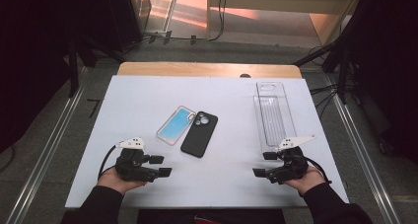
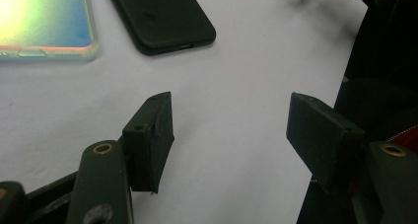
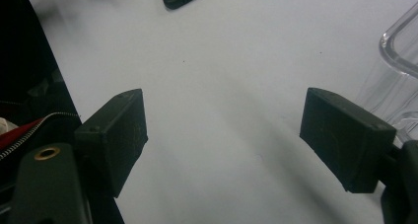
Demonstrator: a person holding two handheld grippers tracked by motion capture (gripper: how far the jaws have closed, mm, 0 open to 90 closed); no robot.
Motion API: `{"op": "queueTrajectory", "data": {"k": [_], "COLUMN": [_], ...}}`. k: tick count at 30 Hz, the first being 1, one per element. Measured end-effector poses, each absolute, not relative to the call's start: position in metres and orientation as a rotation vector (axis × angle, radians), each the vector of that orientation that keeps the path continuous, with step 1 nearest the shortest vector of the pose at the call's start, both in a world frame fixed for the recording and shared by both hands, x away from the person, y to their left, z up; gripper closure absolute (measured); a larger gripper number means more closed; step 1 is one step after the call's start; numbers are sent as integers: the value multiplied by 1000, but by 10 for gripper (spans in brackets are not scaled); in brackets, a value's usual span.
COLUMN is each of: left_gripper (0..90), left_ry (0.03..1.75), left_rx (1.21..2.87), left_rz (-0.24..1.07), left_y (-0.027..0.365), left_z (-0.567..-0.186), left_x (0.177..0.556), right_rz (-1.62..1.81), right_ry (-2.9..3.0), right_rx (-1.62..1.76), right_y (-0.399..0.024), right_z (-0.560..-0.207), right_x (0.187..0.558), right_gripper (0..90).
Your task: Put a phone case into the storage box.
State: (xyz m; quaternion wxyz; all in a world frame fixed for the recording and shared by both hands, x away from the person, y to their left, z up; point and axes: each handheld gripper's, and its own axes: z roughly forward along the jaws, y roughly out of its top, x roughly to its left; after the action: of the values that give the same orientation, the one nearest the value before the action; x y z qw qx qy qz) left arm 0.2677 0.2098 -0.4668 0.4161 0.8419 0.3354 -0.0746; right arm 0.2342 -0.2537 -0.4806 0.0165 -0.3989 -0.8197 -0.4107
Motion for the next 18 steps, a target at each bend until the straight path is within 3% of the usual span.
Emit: {"op": "queueTrajectory", "data": {"k": [4,18], "left_gripper": [300,299], "left_ry": [865,860], "left_rx": [2127,2120], "left_rz": [-207,-197], "left_y": [209,209], "left_z": [-468,-467], "left_x": [269,270], "right_rz": [-1275,-1262], "right_ry": [-2549,-2537], "right_rx": [-1244,-1238], "right_y": [-253,-254], "right_z": [-481,-482], "right_x": [234,234], "right_gripper": [164,164]}}
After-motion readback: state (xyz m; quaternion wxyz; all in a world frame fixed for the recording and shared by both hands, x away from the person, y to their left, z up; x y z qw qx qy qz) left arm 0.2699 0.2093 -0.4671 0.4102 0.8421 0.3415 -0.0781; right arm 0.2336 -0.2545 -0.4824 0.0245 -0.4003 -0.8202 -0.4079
